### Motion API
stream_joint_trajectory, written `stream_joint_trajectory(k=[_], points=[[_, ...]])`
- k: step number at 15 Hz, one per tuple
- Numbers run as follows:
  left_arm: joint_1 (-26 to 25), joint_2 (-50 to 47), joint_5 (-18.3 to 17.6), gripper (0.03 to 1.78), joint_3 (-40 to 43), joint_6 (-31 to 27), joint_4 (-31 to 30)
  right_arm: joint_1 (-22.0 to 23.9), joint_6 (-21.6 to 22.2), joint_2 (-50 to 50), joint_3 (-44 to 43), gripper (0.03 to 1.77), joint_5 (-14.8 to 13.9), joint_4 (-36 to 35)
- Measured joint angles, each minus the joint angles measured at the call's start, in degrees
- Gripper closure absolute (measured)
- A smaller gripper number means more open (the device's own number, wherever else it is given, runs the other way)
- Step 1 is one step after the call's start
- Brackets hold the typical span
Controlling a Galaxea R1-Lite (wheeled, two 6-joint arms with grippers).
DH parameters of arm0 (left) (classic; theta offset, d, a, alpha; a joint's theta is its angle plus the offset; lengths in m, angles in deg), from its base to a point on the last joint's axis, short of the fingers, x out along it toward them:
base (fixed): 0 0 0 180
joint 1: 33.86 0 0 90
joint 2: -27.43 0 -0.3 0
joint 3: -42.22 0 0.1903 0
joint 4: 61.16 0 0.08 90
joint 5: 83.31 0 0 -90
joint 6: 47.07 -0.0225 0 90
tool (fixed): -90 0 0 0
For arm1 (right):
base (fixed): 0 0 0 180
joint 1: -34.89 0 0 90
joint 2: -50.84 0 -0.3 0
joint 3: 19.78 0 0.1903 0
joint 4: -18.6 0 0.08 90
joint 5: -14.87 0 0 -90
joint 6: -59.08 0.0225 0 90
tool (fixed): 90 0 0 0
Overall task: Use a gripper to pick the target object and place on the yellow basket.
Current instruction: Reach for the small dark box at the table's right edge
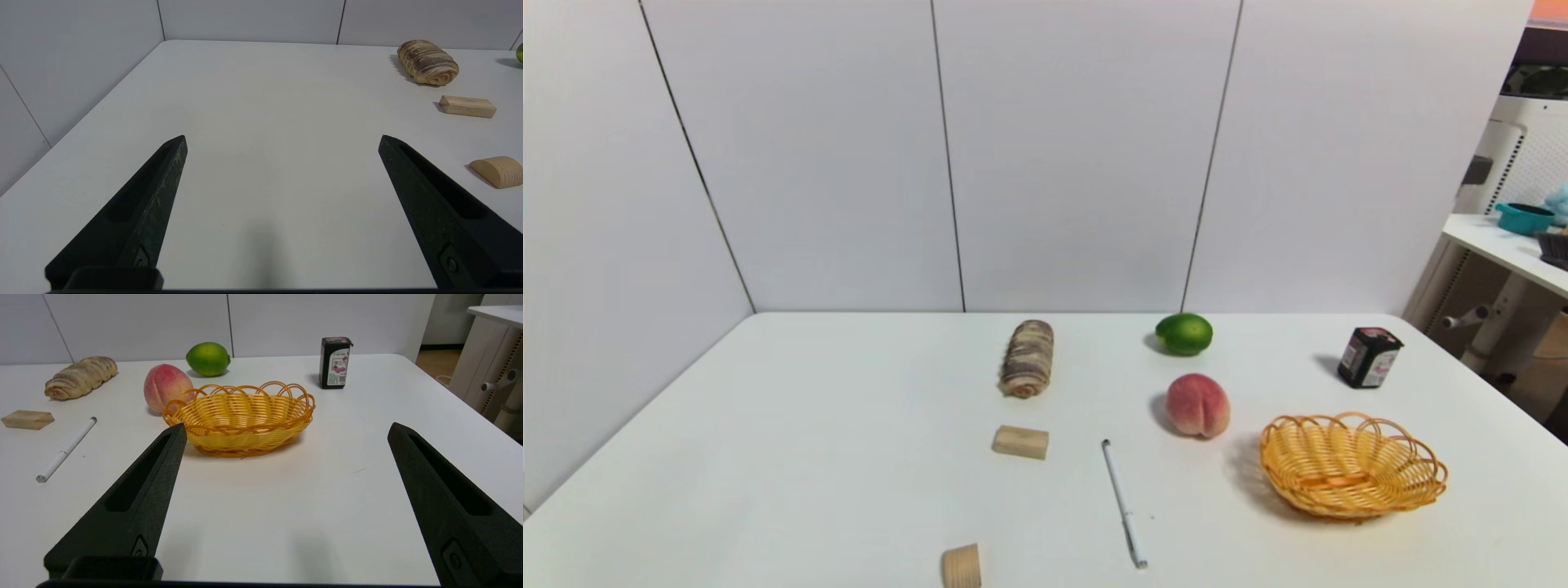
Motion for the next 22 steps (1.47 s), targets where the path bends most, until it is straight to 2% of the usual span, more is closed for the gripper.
stream_joint_trajectory(k=[4,8,12,15,22], points=[[0.0,0.02,0.0,0.12,0.0,0.0,0.0,-0.02,-0.12,4.3,-2.36,0.1,0.46,0.06],[0.0,0.0,0.0,0.12,0.0,0.05,0.0,-0.05,0.05,16.24,-15.7,0.1,0.24,0.0],[0.0,0.02,0.02,0.12,0.0,0.02,0.0,0.39,0.38,34.01,-35.88,0.1,-1.73,0.0],[0.0,0.02,0.0,0.12,0.0,0.02,0.0,2.62,0.41,48.87,-49.45,0.1,-2.26,-0.24],[0.0,0.0,0.0,0.12,0.0,0.02,-0.02,8.9,-0.17,81.77,-69.77,0.1,-2.26,-0.66]])
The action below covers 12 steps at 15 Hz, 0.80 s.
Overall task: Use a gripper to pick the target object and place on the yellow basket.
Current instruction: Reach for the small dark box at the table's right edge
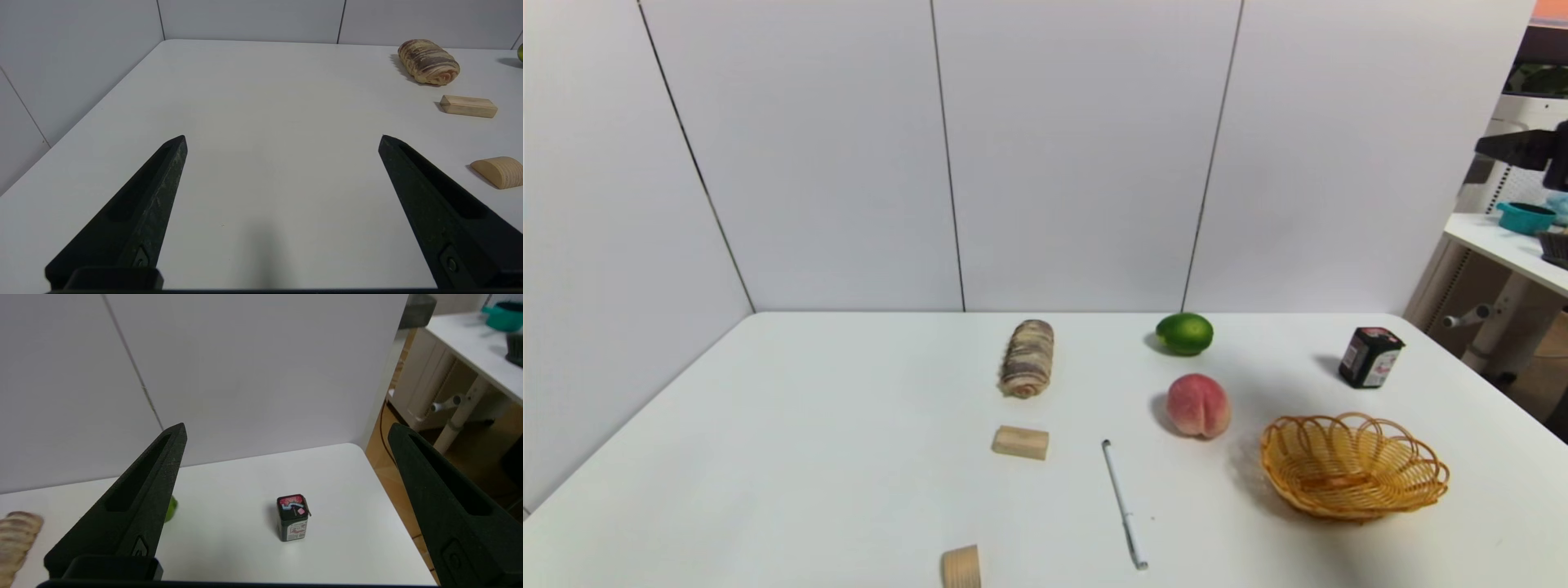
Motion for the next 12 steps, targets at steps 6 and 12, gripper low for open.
stream_joint_trajectory(k=[6,12], points=[[0.0,0.0,0.02,0.12,0.0,-0.02,0.0,1.82,-1.89,16.88,-5.12,0.1,0.2,0.72],[0.0,0.0,0.0,0.12,0.0,0.0,0.0,2.07,-3.4,25.83,-4.16,0.1,0.29,0.39]])
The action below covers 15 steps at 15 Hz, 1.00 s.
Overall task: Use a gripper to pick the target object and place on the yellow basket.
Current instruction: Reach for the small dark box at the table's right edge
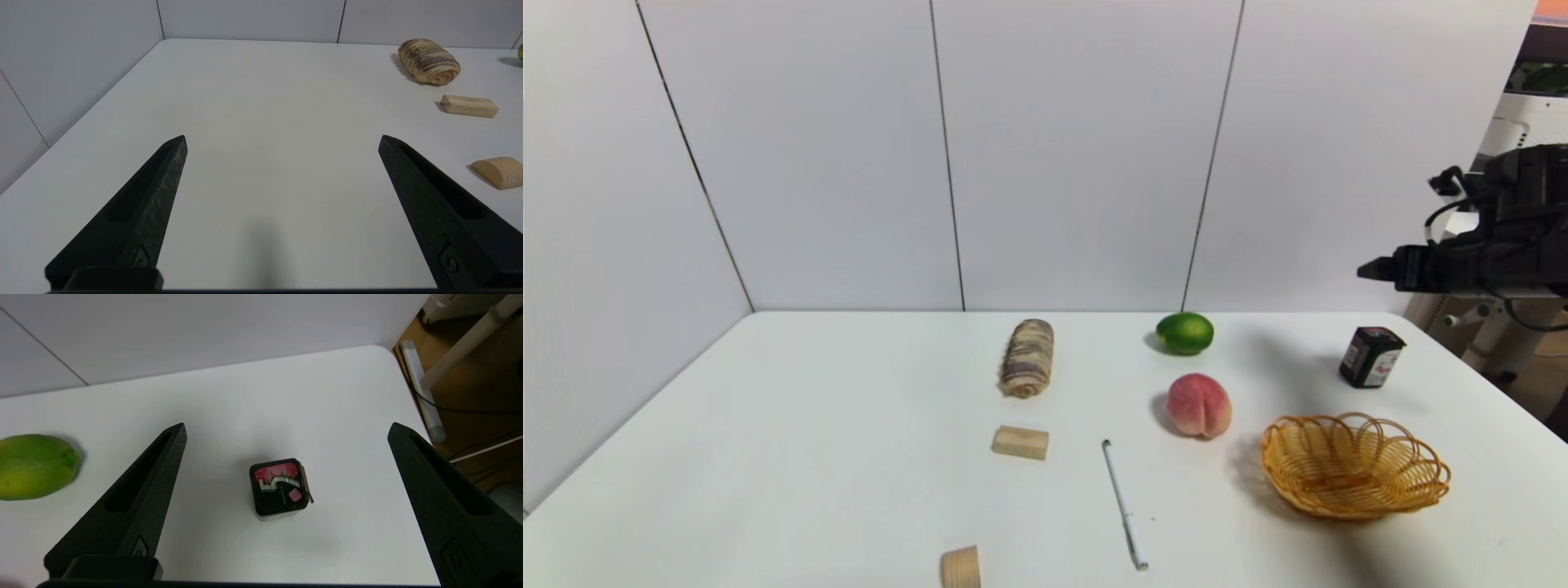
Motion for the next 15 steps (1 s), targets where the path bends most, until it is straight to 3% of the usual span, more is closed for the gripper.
stream_joint_trajectory(k=[7,15], points=[[0.0,0.0,0.0,0.12,0.0,0.0,0.0,0.94,-2.82,9.52,0.17,0.1,0.32,0.33],[0.0,0.0,0.02,0.12,0.0,0.0,0.0,0.69,-4.3,13.37,1.27,0.1,2.05,0.18]])
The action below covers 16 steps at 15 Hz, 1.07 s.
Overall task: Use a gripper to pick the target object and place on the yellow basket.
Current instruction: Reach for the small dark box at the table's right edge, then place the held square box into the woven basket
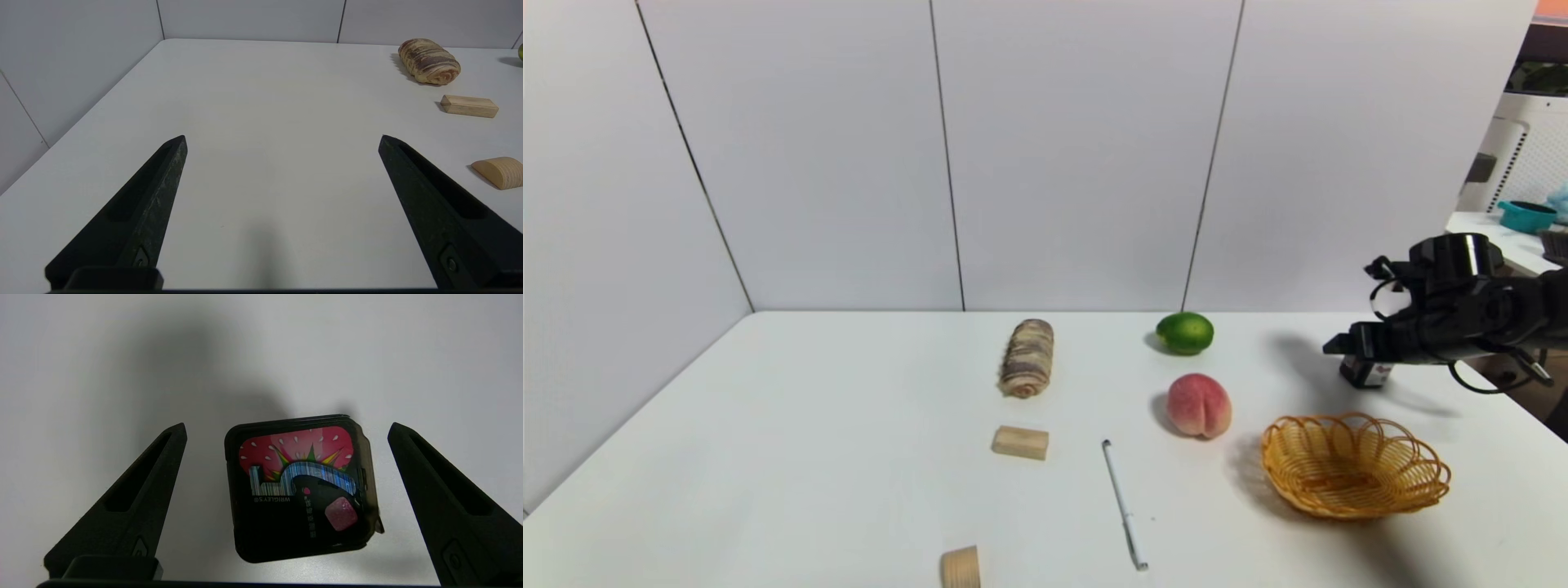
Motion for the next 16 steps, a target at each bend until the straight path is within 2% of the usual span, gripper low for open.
stream_joint_trajectory(k=[3,4,5,8,10,16], points=[[0.0,0.0,-0.02,0.12,0.0,-0.02,0.02,0.05,-0.09,0.2,-0.02,0.1,0.32,0.06],[0.0,0.0,-0.02,0.12,0.0,0.0,0.02,0.05,-0.22,0.22,-0.02,0.19,0.38,0.06],[0.0,0.0,0.0,0.12,0.0,0.0,0.02,0.07,-0.5,0.22,-0.02,0.39,0.38,0.06],[0.0,0.02,0.0,0.12,0.0,-0.02,0.0,0.13,-0.72,0.22,-0.02,0.81,0.38,0.11],[0.0,0.0,0.0,0.12,0.0,0.0,0.02,0.13,-0.83,0.22,0.02,1.0,0.38,0.09],[0.0,0.02,-0.02,0.12,0.0,0.0,0.02,0.46,-0.61,-0.94,0.06,1.01,0.32,0.09]])
